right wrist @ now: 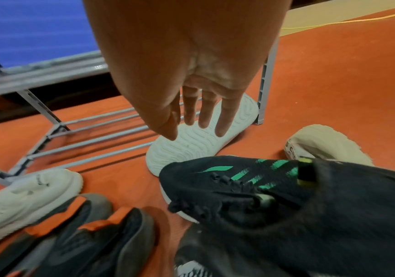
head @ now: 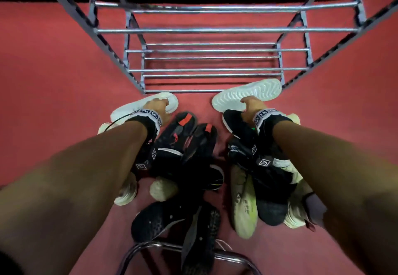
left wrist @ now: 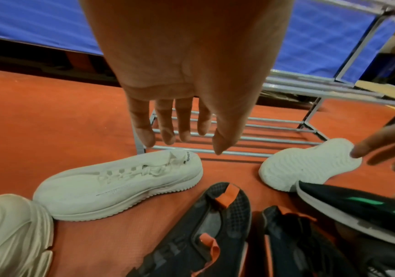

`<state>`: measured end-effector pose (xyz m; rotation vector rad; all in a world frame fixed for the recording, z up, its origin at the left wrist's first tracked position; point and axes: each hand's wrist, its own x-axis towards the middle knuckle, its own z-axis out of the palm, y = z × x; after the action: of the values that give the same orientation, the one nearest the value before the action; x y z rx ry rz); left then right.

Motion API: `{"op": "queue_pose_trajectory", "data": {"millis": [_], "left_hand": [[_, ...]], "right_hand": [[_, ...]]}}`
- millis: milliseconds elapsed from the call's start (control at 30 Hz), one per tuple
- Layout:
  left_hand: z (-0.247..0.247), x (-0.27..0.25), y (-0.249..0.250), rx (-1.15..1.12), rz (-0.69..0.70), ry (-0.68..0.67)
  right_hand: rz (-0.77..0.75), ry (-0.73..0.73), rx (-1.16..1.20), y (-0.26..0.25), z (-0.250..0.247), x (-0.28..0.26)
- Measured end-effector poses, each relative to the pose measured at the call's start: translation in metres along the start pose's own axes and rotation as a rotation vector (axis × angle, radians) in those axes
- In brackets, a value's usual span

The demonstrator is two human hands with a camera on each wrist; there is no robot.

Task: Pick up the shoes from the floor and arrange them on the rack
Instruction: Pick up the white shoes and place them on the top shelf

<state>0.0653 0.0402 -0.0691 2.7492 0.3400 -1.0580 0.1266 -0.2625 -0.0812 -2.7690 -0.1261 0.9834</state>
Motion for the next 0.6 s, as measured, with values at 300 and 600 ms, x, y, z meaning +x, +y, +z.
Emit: {"op": "queue_pose_trajectory", "data": {"millis": [300, 600], "left_hand": [[0.038, 0.035, 0.0, -0.005, -0.031, 0.006], [0.057, 0.041, 0.004, -0.17, -0.098, 0.105]], "right_hand": [[-0.017, -0.004, -0.169, -0.004, 0.025, 0.067], [0.036, 0.293, -0.321, -0.016, 0.036, 0.064]]}}
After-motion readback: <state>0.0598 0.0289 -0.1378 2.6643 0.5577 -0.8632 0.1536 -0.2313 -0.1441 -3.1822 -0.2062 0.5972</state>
